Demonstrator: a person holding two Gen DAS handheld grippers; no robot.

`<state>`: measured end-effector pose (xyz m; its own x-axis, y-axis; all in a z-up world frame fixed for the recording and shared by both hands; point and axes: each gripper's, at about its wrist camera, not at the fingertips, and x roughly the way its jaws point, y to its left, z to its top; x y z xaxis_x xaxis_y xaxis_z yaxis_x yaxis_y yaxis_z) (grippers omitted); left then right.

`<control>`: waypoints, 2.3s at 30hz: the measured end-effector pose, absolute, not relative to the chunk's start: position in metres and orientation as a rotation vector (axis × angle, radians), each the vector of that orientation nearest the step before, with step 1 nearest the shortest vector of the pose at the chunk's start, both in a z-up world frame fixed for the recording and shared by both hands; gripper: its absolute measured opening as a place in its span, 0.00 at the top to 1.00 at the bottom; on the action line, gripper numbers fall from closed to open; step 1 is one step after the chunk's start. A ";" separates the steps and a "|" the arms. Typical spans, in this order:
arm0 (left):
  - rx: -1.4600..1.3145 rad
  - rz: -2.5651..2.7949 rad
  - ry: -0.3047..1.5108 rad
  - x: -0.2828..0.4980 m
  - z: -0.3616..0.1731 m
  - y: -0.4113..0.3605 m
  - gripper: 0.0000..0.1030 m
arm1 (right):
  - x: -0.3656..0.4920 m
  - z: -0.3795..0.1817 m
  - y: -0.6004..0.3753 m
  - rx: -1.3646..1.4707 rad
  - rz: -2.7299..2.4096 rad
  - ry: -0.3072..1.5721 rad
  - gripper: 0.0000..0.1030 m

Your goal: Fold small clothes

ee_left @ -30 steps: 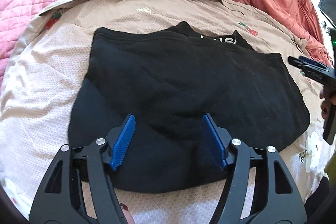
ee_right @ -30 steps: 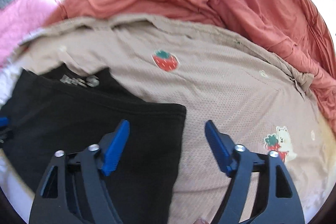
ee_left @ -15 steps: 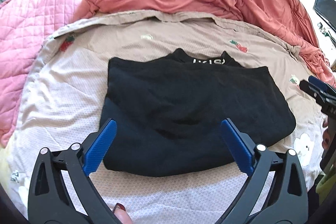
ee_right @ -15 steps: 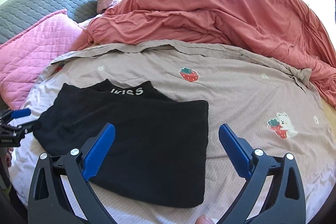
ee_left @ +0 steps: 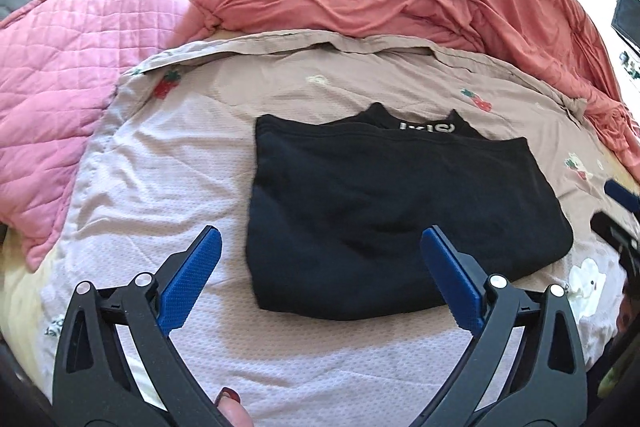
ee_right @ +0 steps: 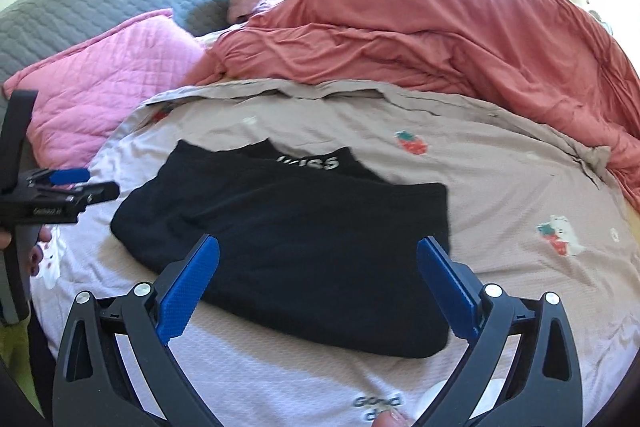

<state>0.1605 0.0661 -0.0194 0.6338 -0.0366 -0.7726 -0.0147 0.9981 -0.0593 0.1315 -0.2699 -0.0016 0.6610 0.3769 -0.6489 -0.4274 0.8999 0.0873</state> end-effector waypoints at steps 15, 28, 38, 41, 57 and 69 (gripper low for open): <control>-0.065 0.157 0.897 0.169 -0.035 0.125 0.09 | 0.103 -0.033 -0.141 -0.292 0.626 0.741 0.04; -0.323 0.256 0.943 0.170 -0.061 0.203 0.09 | 0.082 -0.073 -0.045 -0.560 0.722 0.661 0.04; -0.541 0.179 0.963 0.199 -0.078 0.219 0.09 | 0.106 -0.108 -0.009 -0.664 0.661 0.619 0.28; -0.564 0.126 0.971 0.217 -0.080 0.210 0.09 | 0.112 -0.106 -0.017 -0.609 0.710 0.635 0.74; -0.690 -0.137 1.181 0.310 -0.121 0.147 0.43 | 0.130 -0.072 -0.081 -0.278 0.799 0.661 0.92; -0.614 -0.138 1.131 0.308 -0.094 0.123 0.92 | 0.134 -0.063 -0.099 -0.176 0.810 0.682 0.92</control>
